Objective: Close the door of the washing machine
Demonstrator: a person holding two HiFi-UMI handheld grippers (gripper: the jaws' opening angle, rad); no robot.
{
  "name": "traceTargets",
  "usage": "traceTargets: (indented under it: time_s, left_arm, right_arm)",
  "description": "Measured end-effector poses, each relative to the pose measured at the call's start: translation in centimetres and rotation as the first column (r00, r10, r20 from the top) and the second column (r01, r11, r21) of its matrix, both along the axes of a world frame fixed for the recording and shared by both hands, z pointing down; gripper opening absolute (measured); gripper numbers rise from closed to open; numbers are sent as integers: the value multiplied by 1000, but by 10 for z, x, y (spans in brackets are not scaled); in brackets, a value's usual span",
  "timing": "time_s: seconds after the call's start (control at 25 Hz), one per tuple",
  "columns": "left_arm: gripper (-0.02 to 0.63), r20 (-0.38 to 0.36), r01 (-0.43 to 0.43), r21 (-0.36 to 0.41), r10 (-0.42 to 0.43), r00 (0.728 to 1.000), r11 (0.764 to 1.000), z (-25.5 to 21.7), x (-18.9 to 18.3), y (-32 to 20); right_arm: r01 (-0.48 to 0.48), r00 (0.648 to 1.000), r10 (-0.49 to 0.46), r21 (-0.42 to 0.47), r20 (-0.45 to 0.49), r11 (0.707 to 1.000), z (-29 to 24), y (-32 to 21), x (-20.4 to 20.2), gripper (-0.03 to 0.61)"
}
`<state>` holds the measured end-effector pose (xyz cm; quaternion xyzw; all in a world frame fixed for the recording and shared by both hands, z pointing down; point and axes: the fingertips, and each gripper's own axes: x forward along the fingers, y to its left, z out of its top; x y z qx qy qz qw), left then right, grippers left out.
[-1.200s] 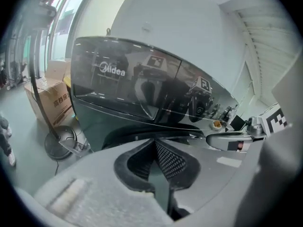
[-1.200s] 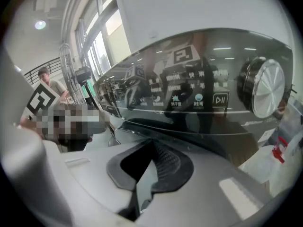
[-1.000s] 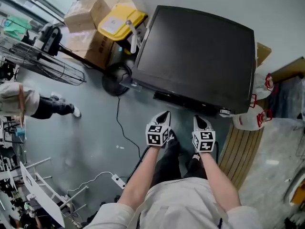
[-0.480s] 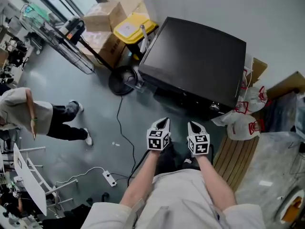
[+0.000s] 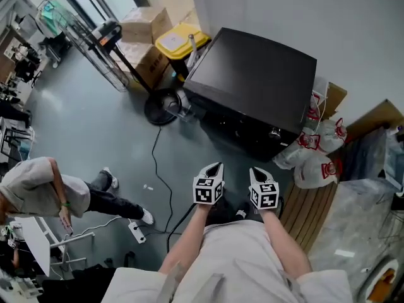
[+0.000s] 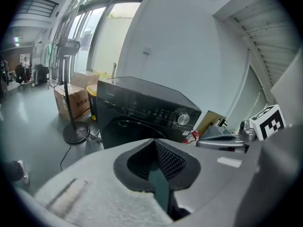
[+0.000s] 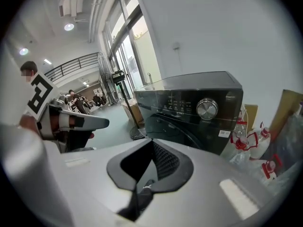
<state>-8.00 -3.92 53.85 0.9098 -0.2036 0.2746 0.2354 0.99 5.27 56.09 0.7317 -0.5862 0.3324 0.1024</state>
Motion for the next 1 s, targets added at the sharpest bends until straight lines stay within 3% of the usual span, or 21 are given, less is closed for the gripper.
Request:
traceTargets:
  time_s: [0.36, 1.0]
  left_arm:
    - [6, -12, 9, 6, -9, 1000, 1000, -2, -11, 32]
    - [6, -4, 42, -19, -42, 999, 999, 3, -18, 41]
  right_arm:
    - [-6, 1000, 5, 30, 14, 1000, -7, 30, 0, 2]
    - [12, 1000, -12, 38, 8, 999, -9, 47, -2, 2]
